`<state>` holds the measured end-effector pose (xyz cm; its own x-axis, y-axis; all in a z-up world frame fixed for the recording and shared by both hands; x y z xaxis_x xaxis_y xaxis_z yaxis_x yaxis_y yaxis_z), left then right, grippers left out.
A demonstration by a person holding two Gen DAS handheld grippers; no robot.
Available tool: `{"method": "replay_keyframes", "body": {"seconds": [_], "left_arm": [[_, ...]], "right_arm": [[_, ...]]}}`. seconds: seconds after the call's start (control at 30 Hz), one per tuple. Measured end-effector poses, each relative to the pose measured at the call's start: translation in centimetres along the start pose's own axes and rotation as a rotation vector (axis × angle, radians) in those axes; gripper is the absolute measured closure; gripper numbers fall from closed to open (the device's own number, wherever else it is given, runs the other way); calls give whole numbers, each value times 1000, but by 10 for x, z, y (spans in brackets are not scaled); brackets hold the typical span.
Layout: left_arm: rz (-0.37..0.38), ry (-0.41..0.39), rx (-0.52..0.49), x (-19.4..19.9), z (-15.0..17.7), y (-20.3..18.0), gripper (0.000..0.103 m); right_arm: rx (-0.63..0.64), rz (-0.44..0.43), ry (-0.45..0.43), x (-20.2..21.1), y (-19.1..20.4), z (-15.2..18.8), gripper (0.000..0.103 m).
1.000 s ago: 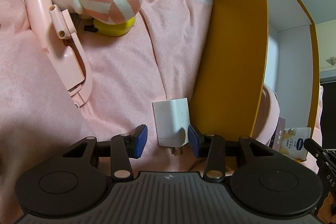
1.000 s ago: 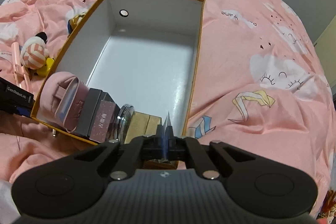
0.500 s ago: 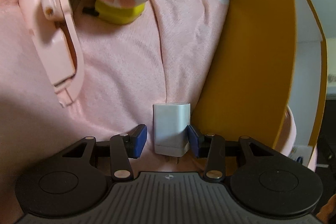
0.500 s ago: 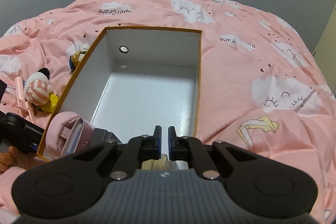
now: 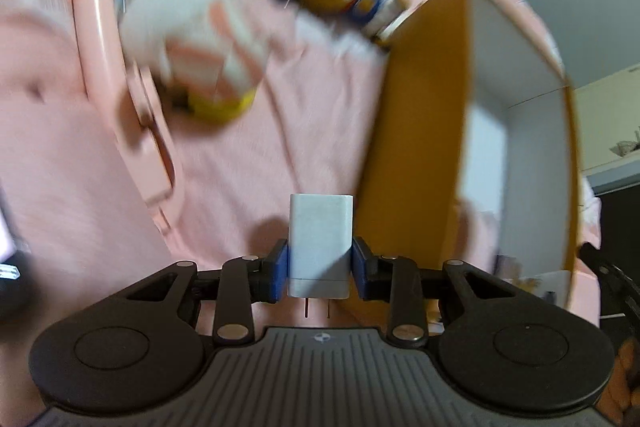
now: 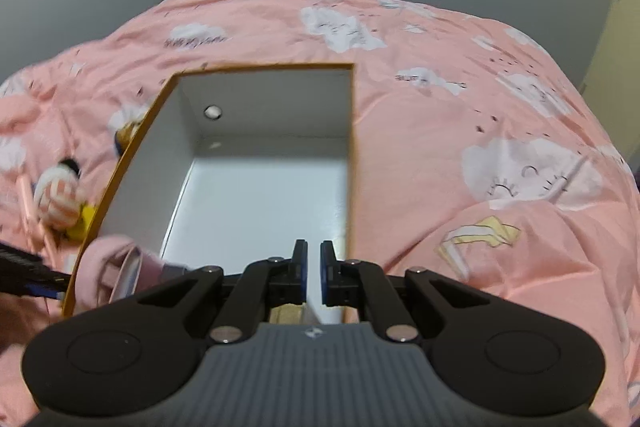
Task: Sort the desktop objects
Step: 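Grasp the white charger plug with the left tool while the right tool withdraws, then lower the white charger plug into the box beside the items and open the left tool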
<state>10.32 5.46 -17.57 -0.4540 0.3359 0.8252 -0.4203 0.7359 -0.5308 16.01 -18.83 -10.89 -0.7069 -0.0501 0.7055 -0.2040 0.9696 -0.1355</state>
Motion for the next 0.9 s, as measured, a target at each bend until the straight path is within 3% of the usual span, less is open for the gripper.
{"method": "replay_keyframes", "body": {"seconds": [0.13, 0.23, 0.4, 0.6, 0.73, 0.9], "left_arm": [[53, -70, -113, 43, -9, -35, 66], [115, -70, -209, 62, -6, -75, 66], [242, 46, -292, 49, 16, -135, 66], [230, 158, -334, -6, 34, -175, 66], [177, 228, -313, -37, 42, -183, 66], [97, 259, -324, -47, 59, -179, 66]], "right_arm": [[-68, 14, -26, 6, -19, -6, 97], [-104, 43, -40, 10, -34, -7, 96], [-133, 48, -46, 15, -42, -3, 96], [-114, 47, -57, 18, -41, 6, 94], [-129, 42, -46, 14, -45, 13, 90], [-133, 45, -42, 11, -50, 19, 90]]}}
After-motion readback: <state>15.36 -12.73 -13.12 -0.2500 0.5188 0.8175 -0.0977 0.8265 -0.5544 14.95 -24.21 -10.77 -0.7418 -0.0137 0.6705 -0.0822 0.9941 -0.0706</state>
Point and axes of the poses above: each gripper's, at about its wrist camera, not at the fingertips, and x roughly against the way its jaws point, y to its left, z to its underside, the point moved 10 cm from there along -x, roughly the way its jaws point, and after that the axes turned 6 degrees about x, right-handed, at the moved point
